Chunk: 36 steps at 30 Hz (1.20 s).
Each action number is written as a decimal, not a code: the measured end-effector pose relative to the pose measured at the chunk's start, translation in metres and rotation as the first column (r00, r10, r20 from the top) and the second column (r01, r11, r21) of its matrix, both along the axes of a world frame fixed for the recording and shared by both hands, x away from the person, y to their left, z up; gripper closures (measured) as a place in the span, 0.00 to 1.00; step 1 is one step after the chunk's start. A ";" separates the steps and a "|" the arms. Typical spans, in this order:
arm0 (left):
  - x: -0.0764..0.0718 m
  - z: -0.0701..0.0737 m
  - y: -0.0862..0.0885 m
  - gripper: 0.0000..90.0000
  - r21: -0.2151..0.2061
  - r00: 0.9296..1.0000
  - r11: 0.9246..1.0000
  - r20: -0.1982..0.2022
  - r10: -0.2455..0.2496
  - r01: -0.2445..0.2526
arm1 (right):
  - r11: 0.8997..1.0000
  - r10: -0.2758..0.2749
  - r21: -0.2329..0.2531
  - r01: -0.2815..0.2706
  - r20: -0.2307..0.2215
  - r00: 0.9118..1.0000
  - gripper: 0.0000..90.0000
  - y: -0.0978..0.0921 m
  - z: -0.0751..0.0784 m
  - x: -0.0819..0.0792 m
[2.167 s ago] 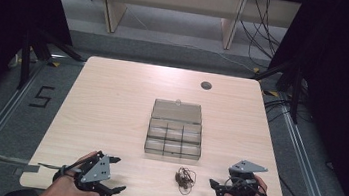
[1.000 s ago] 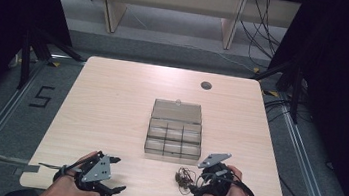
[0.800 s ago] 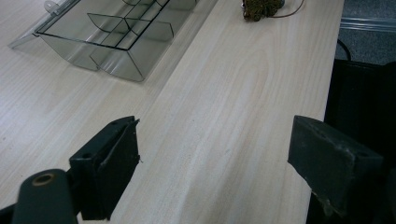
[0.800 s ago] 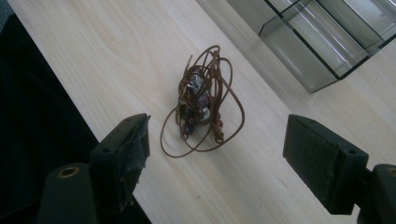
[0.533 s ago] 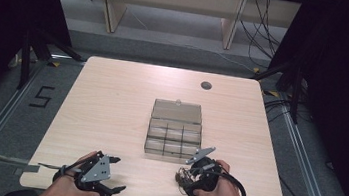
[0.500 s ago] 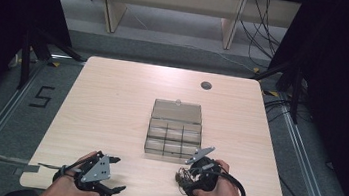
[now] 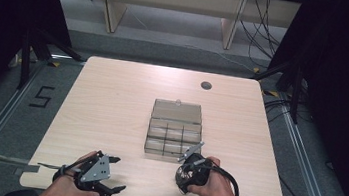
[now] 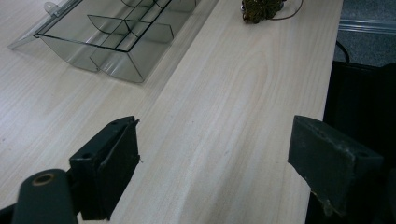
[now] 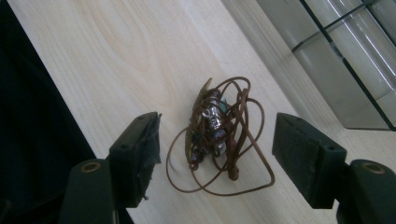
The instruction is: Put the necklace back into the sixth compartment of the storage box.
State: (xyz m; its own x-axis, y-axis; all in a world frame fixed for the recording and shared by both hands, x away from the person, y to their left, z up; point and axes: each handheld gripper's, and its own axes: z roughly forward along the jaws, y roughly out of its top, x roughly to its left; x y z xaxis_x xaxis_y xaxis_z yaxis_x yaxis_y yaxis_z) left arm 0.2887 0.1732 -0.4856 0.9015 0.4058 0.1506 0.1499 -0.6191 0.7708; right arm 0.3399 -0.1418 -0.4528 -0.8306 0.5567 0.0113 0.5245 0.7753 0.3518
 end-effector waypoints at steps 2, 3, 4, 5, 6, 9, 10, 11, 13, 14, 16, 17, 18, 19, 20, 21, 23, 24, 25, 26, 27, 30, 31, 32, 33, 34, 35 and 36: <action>0.001 0.000 0.001 0.18 0.015 1.000 1.000 0.010 -0.006 0.006 | 1.000 0.003 -0.006 -0.003 -0.006 1.000 0.39 0.001 -0.002 0.001; 0.001 0.002 0.001 0.18 0.020 1.000 1.000 0.010 -0.004 0.004 | 1.000 0.017 -0.015 -0.017 -0.004 1.000 0.39 0.001 -0.002 0.002; 0.001 0.001 0.000 0.18 0.004 1.000 1.000 0.003 -0.005 0.005 | 1.000 0.008 -0.016 -0.008 -0.008 1.000 0.40 0.001 -0.003 0.003; 0.000 0.001 0.000 0.18 0.002 1.000 1.000 0.002 -0.006 0.006 | 1.000 0.014 -0.025 -0.014 -0.001 1.000 0.41 0.001 -0.003 0.004; 0.000 0.001 0.000 0.18 0.007 1.000 1.000 0.006 -0.006 0.006 | 0.999 0.035 -0.033 -0.035 -0.002 0.999 0.43 0.001 -0.004 0.005; 0.001 0.002 0.001 0.18 0.021 1.000 1.000 0.008 -0.003 0.003 | 0.999 0.032 -0.039 -0.032 -0.004 0.999 0.44 0.001 -0.004 0.007; 0.001 0.001 0.001 0.17 0.016 1.000 1.000 0.006 -0.008 0.008 | 0.999 0.022 -0.043 -0.022 -0.011 1.000 0.44 0.002 -0.004 0.007; 0.000 0.001 0.000 0.17 0.006 1.000 1.000 0.005 -0.011 0.011 | 0.998 0.035 -0.046 -0.036 -0.007 0.999 0.45 0.002 -0.004 0.009; 0.000 0.001 0.000 0.18 0.004 1.000 1.000 0.004 -0.010 0.010 | 0.999 0.021 -0.039 -0.022 -0.026 0.999 0.46 0.006 -0.005 0.008; 0.000 0.001 0.000 0.18 0.003 1.000 1.000 0.004 -0.009 0.009 | 0.998 0.043 -0.039 -0.044 -0.032 0.999 0.46 0.007 -0.006 0.009; 0.000 0.001 0.000 0.17 0.005 1.000 1.000 0.002 -0.010 0.010 | 0.998 0.038 -0.043 -0.040 -0.042 0.998 0.47 0.009 -0.008 0.010; 0.000 0.001 0.000 0.18 0.003 1.000 1.000 0.002 -0.011 0.011 | 0.998 0.043 -0.046 -0.045 -0.045 0.998 0.48 0.009 -0.008 0.010; -0.001 0.001 0.000 0.17 -0.004 1.000 1.000 0.008 -0.007 0.007 | 0.998 0.044 -0.049 -0.046 -0.049 0.998 0.49 0.010 -0.009 0.011; -0.001 0.001 0.001 0.18 -0.001 1.000 1.000 0.007 -0.006 0.006 | 0.998 0.047 -0.049 -0.049 -0.054 0.997 0.50 0.010 -0.010 0.011; 0.000 0.002 0.001 0.18 -0.003 1.000 1.000 0.007 -0.004 0.004 | 0.997 0.050 -0.049 -0.053 -0.056 0.997 0.51 0.010 -0.010 0.012; 0.000 0.002 0.001 0.18 -0.004 1.000 1.000 0.007 -0.004 0.004 | 0.997 0.049 -0.051 -0.052 -0.057 0.997 0.52 0.010 -0.011 0.012; 0.000 0.002 0.001 0.17 -0.005 1.000 1.000 0.007 -0.007 0.007 | 0.997 0.049 -0.057 -0.054 -0.073 0.996 0.55 0.011 -0.013 0.013; -0.001 0.001 0.001 0.18 -0.005 1.000 1.000 0.004 -0.010 0.010 | 0.996 0.056 -0.059 -0.060 -0.070 0.996 0.56 0.011 -0.014 0.013; -0.001 0.002 0.001 0.18 0.001 1.000 1.000 0.004 -0.009 0.009 | 0.996 0.060 -0.062 -0.065 -0.079 0.995 0.58 0.012 -0.014 0.013; 0.000 0.002 0.000 0.18 0.000 1.000 1.000 0.004 -0.009 0.009 | 0.996 0.067 -0.060 -0.071 -0.078 0.995 0.59 0.011 -0.015 0.013; 0.000 0.002 0.001 0.17 0.010 1.000 1.000 0.015 -0.014 0.013 | 0.996 0.066 -0.059 -0.071 -0.076 0.995 0.61 0.011 -0.015 0.013; 0.001 0.003 0.001 0.18 0.027 0.999 0.999 0.027 -0.024 0.024 | 0.995 0.081 -0.059 -0.086 -0.073 0.994 0.69 0.011 -0.015 0.013; 0.001 0.003 0.001 0.17 0.027 0.999 0.999 0.027 -0.024 0.024 | 0.995 0.080 -0.059 -0.085 -0.075 0.994 0.71 0.011 -0.015 0.013; -0.001 0.002 0.000 0.17 -0.001 1.000 1.000 0.003 -0.007 0.007 | 0.994 0.090 -0.053 -0.095 -0.076 0.993 0.74 0.011 -0.016 0.014; -0.001 0.002 0.000 0.17 -0.001 1.000 1.000 0.003 -0.007 0.007 | 0.994 0.090 -0.053 -0.095 -0.076 0.993 0.74 0.011 -0.016 0.014; -0.001 0.001 0.000 0.17 -0.005 1.000 1.000 0.006 -0.008 0.008 | 0.994 0.096 -0.046 -0.100 -0.082 0.992 0.79 0.010 -0.017 0.014; -0.001 0.001 0.000 0.17 -0.005 1.000 1.000 0.009 -0.005 0.005 | 0.994 0.097 -0.042 -0.101 -0.085 0.992 0.82 0.009 -0.017 0.014; 0.000 0.001 0.001 0.18 0.002 1.000 1.000 0.006 -0.012 0.012 | 0.993 0.106 -0.035 -0.110 -0.088 0.990 0.85 0.009 -0.016 0.015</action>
